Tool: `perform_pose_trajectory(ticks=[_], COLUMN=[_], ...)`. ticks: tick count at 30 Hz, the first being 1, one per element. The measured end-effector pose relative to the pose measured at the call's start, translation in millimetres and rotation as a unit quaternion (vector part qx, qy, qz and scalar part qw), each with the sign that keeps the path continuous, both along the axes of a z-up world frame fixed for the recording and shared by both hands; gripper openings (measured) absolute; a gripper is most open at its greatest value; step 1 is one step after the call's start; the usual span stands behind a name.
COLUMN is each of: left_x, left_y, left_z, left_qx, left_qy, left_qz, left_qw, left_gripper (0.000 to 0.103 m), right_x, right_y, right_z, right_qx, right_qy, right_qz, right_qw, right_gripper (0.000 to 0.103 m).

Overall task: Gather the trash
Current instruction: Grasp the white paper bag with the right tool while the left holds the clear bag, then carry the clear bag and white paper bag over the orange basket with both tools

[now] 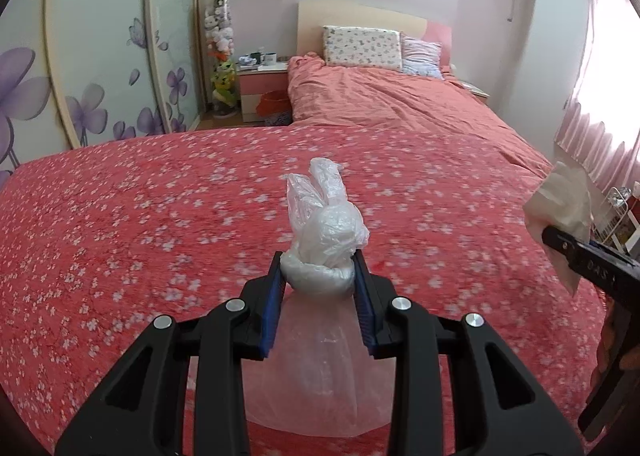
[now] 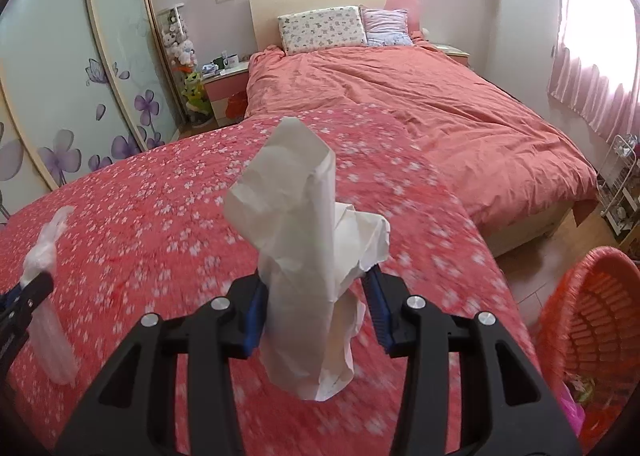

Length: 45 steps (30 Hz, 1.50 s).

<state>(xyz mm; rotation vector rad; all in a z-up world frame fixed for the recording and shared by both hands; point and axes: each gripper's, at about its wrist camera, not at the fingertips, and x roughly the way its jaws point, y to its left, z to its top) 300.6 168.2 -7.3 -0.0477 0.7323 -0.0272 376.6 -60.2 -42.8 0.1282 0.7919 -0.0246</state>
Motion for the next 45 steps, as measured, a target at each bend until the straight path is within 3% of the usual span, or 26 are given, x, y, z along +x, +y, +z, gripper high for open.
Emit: perform_pose_trajectory(ticks=[13,25,45], left_x=[-28,-47,-71], left_y=[-67,-129,-246], left_z=[25,36,29], left_qx=[-0.004,-0.016,-0.058], left_qy=[-0.02,-0.032,-0.027], left_qz=[-0.063,-0.131,-0.254], left_qw=[0.9978,0.9908,0.9649], left_gripper=[0.033,0.033,0.033], right_x=[-82,-144,-205], right_y=[-51,-105,-215], right_z=[21,36,37], right_qx=[-0.001,0.006,0.009], right_qy=[-0.028,-0.054,-0.072], right_qz=[-0.024,-0.056,-0.151], right_qw=[0.999,0.997,0.986], right_gripper=[0.043,0.043,0.043])
